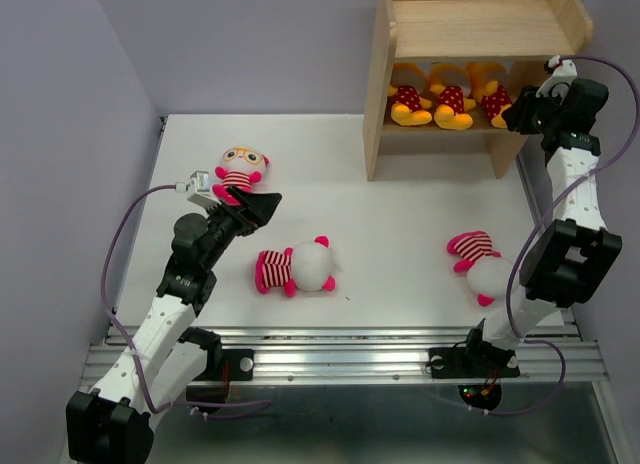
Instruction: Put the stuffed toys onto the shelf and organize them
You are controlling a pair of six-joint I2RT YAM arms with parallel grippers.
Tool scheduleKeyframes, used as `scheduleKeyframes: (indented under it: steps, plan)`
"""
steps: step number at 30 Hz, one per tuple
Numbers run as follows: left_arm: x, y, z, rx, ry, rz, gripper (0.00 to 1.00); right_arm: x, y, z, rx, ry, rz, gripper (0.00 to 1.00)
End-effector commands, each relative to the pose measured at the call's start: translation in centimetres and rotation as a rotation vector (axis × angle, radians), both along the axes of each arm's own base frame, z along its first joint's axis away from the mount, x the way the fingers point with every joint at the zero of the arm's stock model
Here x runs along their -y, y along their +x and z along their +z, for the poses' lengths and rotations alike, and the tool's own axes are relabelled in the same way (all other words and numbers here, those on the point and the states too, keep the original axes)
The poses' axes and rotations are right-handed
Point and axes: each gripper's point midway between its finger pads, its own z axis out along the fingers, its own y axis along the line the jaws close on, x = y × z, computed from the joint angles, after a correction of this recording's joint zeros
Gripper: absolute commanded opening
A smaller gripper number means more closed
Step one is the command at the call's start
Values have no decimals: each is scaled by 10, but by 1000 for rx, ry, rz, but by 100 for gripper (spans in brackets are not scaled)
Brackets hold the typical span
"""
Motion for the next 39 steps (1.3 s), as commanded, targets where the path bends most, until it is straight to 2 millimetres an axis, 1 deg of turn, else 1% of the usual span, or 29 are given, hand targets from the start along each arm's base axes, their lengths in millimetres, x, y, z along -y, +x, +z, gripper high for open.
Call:
scheduleKeyframes:
  steps: [1,3,4,5,7,9,12,13,14,15,20,24,25,26,27,29,30,32,33,34,35,36,38,39]
  plan:
    - [-1,-1,12,51,-4,-2,99,-5,5,22,62,-16,30,37]
    - [-1,-1,13,51,-6,-4,99,-11,4,24,66,-2,58,30]
    - [-1,-1,12,49,-5,-4,99,-13,3,25,68,5,67,29]
    - [-1,0,11,47,-3,-4,99,-21,3,26,70,13,90,27]
    - [0,1,8,41,-2,-7,99,-23,2,30,77,23,94,27]
    - [2,2,7,38,-1,-17,99,-36,3,33,79,59,119,27]
    - [3,2,8,40,-1,-17,99,-38,3,32,73,76,123,27]
    - [2,2,6,37,-1,-17,99,-44,3,32,71,78,135,27]
    - [2,2,6,37,1,-17,99,-45,3,32,71,86,133,27]
    - [2,2,7,39,0,-16,99,-50,4,32,69,93,142,27]
    - [1,1,4,34,5,-13,99,-50,6,34,72,104,144,30]
    - [0,2,2,24,19,-4,99,-43,4,38,84,66,107,51]
    - [-1,3,1,23,22,2,99,-42,2,40,89,54,102,54]
    - [-2,3,3,25,27,6,99,-40,0,46,102,37,85,55]
    - [-4,4,0,14,35,15,99,-38,-2,48,108,21,81,58]
    - [-5,5,2,14,54,22,99,-37,-6,57,128,-3,73,67]
    - [-7,7,-4,-9,69,31,99,-36,-9,61,137,-28,75,76]
    - [-9,10,-2,-19,98,42,99,-38,-14,65,148,-60,89,87]
    - [-11,11,-12,-65,122,52,99,-38,-19,72,162,-97,99,99]
    - [-12,13,-9,-77,131,60,99,-38,-21,72,163,-112,101,100]
    - [-14,16,-16,-114,146,72,99,-38,-24,75,171,-147,113,100]
    - [-19,15,-29,-179,169,92,99,-40,-29,76,166,-161,122,100]
    - [-22,19,-35,-242,190,111,98,-45,-34,78,161,-185,164,100]
    - [-26,16,-49,-312,212,129,98,-47,-38,70,127,-205,189,100]
